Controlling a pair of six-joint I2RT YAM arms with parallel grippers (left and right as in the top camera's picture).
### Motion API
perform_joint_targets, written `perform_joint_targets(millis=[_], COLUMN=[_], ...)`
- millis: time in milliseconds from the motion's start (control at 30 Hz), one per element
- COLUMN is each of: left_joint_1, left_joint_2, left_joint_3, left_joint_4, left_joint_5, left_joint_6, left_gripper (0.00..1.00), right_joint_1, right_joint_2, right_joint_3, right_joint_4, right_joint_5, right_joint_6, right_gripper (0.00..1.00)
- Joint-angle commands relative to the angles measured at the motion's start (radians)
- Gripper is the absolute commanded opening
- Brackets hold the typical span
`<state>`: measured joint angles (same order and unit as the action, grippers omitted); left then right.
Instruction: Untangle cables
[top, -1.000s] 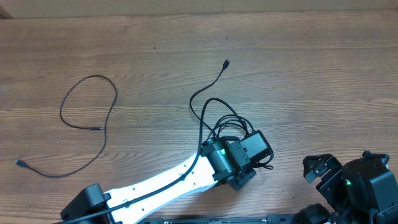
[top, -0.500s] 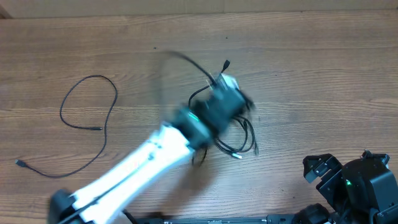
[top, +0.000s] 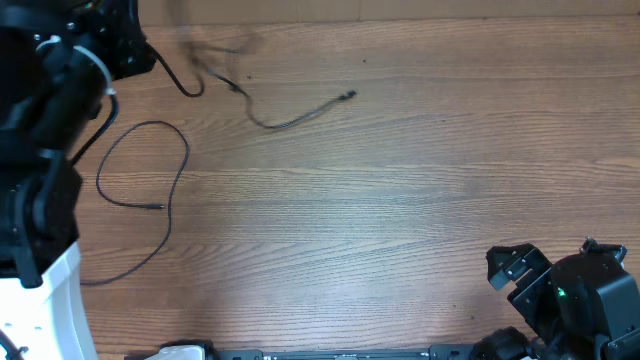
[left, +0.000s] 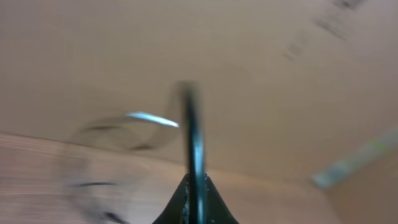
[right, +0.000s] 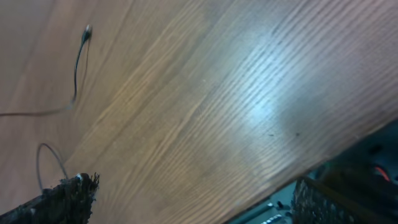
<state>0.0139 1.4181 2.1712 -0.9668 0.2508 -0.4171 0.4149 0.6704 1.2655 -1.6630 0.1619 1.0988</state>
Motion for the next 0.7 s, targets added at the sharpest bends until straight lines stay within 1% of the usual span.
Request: perform_joint_targets(millis=[0, 133, 233, 300, 400, 467, 567, 667], left_joint_1=[0.024, 0.005, -0.032, -0.077, -0.152, -0.177, -0.176, -0.176], left_joint_2=[0.038, 0.064, 0.08, 0.091, 0.096, 0.096, 0.096, 0.096], left_joint_3=[0.002, 0.002, 0.002, 0.002, 0.002, 0.002, 0.002, 0.002], left_joint_4=[-0.008, 0.042, 0.146, 0.213, 0.245, 0.246, 0.22, 0.141], left_joint_5=[0.508, 0.846, 1.098, 1.181, 1.165, 1.103, 0.894, 0.641], left_joint_6=[0.069, 0.147, 0.175, 0.174, 0.175, 0.178, 0.169, 0.166], left_gripper=[0.04, 0.04, 0.04, 0.04, 0.04, 0.04, 0.04, 0.04], right_joint_1=[0.005, 0.005, 0.005, 0.005, 0.005, 0.005, 0.005, 0.005], right_joint_2=[-0.009, -0.009, -0.009, -0.009, -0.009, -0.009, -0.009, -0.009], right_joint_3=[-0.003, -0.003, -0.003, -0.003, -0.003, -0.003, -0.003, -0.003], right_joint_4=[0.025, 0.034, 0.033, 0.034, 0.034, 0.029, 0.008, -0.013], right_joint_5=[0.01, 0.01, 0.01, 0.01, 0.01, 0.01, 0.01, 0.01], right_joint_6=[0.005, 0.005, 0.005, 0.005, 0.005, 0.005, 0.005, 0.004], right_gripper=[1.0, 1.0, 1.0, 1.0, 1.0, 1.0, 1.0, 1.0])
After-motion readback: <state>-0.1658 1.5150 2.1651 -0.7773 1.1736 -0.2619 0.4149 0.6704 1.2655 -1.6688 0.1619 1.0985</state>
